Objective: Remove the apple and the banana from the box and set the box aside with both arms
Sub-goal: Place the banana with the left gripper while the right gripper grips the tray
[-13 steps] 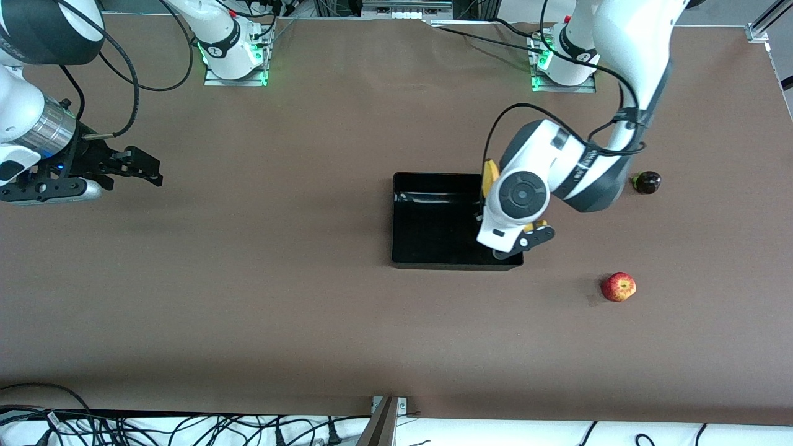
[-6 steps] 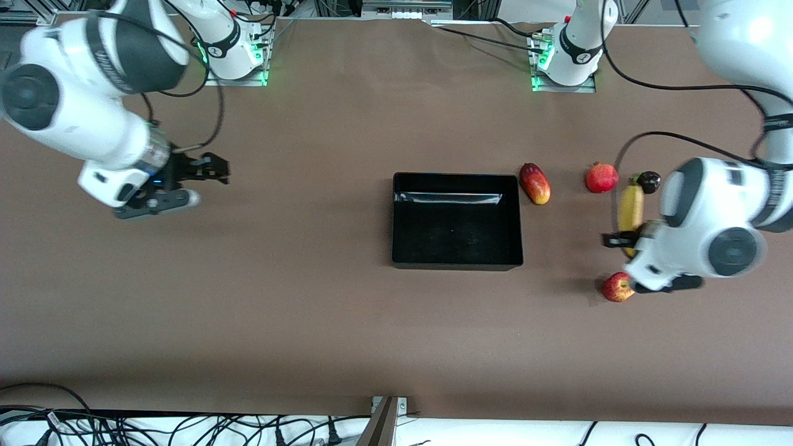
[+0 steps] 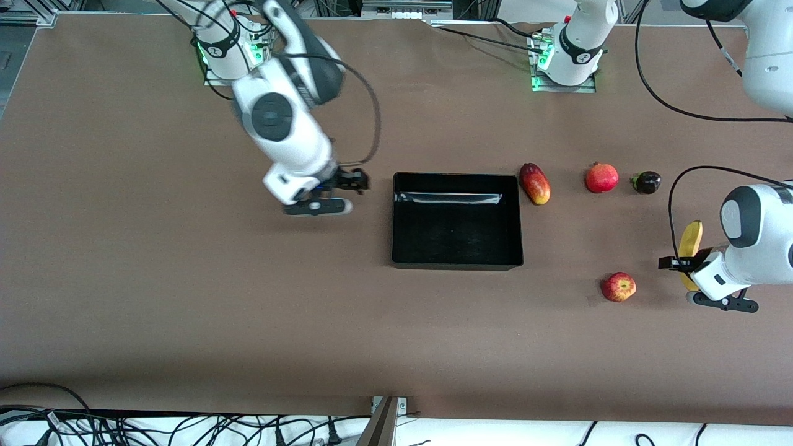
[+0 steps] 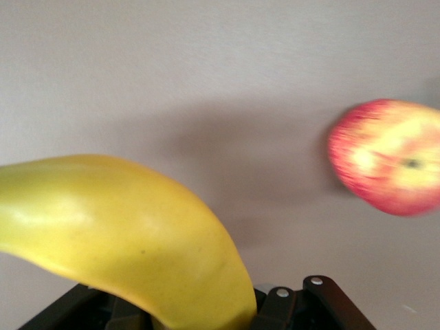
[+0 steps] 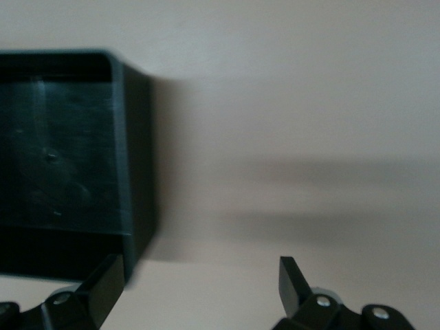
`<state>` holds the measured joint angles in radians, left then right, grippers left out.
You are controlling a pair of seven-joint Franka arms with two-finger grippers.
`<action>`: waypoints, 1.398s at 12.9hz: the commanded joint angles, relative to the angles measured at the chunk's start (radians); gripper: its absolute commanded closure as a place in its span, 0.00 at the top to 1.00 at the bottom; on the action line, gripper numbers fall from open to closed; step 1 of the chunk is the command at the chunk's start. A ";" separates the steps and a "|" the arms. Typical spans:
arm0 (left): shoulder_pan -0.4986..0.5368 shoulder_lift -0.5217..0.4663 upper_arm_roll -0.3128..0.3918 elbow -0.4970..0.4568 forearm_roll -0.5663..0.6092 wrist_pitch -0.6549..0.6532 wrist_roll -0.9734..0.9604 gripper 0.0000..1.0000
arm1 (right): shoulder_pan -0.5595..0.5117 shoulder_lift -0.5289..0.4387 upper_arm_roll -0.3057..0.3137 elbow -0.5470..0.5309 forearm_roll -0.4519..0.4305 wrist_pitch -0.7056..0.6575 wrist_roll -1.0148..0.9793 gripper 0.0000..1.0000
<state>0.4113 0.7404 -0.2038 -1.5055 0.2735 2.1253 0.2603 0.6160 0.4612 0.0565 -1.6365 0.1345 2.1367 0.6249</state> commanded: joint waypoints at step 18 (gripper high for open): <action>0.092 -0.097 -0.140 -0.173 0.391 -0.064 -0.079 1.00 | 0.007 0.203 -0.060 0.214 -0.098 -0.030 -0.003 0.00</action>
<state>0.4979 0.7219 -0.2975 -1.6619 0.6938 2.1757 0.1824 0.7040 0.7430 -0.0146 -1.4142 0.0155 2.2035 0.7173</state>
